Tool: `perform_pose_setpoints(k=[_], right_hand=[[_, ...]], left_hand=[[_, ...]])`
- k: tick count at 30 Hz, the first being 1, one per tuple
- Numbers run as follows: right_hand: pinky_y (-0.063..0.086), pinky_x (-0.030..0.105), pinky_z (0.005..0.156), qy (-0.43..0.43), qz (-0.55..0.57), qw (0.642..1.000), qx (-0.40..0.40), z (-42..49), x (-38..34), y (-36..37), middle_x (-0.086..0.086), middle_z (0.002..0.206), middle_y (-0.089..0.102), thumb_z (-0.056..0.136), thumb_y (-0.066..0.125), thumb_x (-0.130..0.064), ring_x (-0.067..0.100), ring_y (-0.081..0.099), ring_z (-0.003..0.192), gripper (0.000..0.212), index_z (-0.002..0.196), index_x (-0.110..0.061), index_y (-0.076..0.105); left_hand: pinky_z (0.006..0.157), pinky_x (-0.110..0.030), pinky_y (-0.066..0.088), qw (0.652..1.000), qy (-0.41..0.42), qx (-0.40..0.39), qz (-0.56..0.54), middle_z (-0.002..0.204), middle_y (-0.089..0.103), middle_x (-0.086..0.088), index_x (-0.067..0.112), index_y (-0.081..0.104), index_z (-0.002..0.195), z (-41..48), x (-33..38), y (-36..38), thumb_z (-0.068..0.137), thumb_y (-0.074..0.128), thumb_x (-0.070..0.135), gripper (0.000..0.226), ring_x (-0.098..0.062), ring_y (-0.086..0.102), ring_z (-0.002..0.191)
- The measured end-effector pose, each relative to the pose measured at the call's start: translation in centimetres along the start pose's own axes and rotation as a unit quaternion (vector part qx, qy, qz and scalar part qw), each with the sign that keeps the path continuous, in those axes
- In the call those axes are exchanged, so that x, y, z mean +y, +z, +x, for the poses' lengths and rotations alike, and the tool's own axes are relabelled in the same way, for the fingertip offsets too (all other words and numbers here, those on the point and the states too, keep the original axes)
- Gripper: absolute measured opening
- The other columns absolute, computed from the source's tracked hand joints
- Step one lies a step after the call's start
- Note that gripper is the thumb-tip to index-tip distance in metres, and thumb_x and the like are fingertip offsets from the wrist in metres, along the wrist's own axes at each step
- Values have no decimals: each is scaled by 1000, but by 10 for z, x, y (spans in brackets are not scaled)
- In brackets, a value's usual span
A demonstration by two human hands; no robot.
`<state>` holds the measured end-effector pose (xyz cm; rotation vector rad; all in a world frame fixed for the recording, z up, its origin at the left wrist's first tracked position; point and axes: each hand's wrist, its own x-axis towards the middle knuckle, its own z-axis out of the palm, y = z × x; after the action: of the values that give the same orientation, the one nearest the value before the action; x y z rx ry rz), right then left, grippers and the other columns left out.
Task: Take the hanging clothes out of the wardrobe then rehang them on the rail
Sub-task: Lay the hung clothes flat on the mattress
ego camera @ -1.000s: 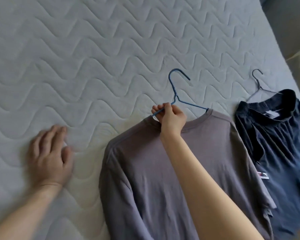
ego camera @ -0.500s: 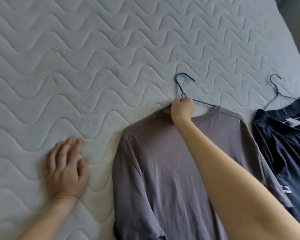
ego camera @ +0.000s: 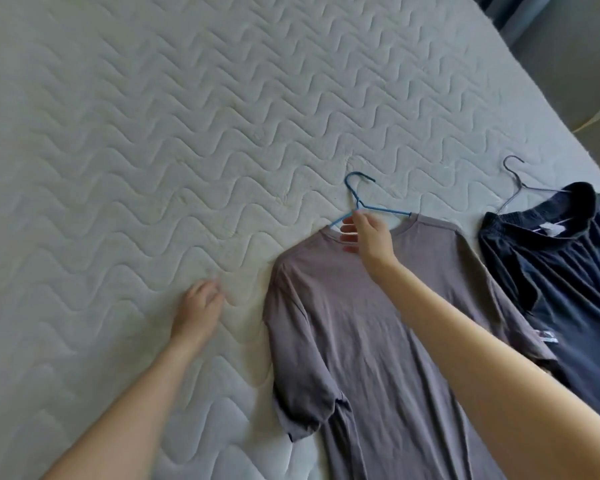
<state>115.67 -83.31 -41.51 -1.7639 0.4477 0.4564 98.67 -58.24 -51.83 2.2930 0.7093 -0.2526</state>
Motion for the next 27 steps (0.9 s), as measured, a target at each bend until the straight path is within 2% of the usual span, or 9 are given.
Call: perform_pose_setpoints(k=[3,7,9,12,14,16,18,22,27], right_hand=[[51,35,69,-53,64,996,-35,-102,-24,-17,13,88,65,99,44,-17,25,62,79,26,90,-7,65],[53,41,79,-100,42,990,-95,-238,-43,-51,12,94,71,101,44,-18,28,66,88,27,93,-12,69],[53,41,81,-106,19,985,-132,-299,-44,-70,13,95,72,102,41,-16,33,67,89,30,96,-9,69],[53,40,81,-109,-6,975,-196,-373,-43,-97,14,93,73,103,38,-14,33,68,91,33,98,-5,69],[53,38,80,-94,-23,968,-232,-407,-36,-112,14,91,74,103,38,-15,33,68,90,34,98,-5,70],[55,29,72,-77,-33,962,-260,-431,-24,-118,15,88,74,103,39,-14,36,68,88,34,95,-3,70],[55,22,63,-49,-52,950,-304,-446,-8,-117,22,88,72,102,40,-12,38,68,83,33,93,1,69],[53,32,65,-21,-126,903,-410,-469,11,-90,33,96,67,100,42,-10,33,67,75,30,93,6,66],[52,41,75,-75,-238,797,-550,-526,13,-29,25,94,69,100,41,-9,37,68,86,28,93,1,66]], left_hand=[[89,-29,44,995,-9,-7,-100,120,65,-13,10,66,121,-57,37,-66,92,53,25,35,-30,63,110],[79,-4,42,987,12,6,-158,110,69,4,24,68,108,-187,78,-156,87,50,36,30,-9,64,99],[81,-4,43,981,2,18,-191,107,70,8,32,67,101,-259,94,-192,86,52,40,23,-3,64,99],[89,-15,47,968,-32,62,-241,105,71,18,41,65,99,-361,104,-225,83,52,48,22,1,64,102],[88,-12,47,952,-81,96,-279,104,68,28,41,65,100,-422,97,-226,89,52,40,16,5,63,103],[84,-7,45,935,-115,136,-307,102,69,29,37,66,101,-481,88,-219,96,53,31,16,6,63,103],[86,-8,46,904,-170,184,-346,103,71,24,33,68,104,-538,77,-203,98,53,28,16,5,63,103],[95,-26,49,839,-281,279,-372,102,72,18,29,70,105,-648,55,-162,100,49,26,21,4,65,100],[85,-25,47,693,-417,421,-411,106,72,-1,17,70,109,-764,52,-117,100,50,22,23,-18,65,104]])
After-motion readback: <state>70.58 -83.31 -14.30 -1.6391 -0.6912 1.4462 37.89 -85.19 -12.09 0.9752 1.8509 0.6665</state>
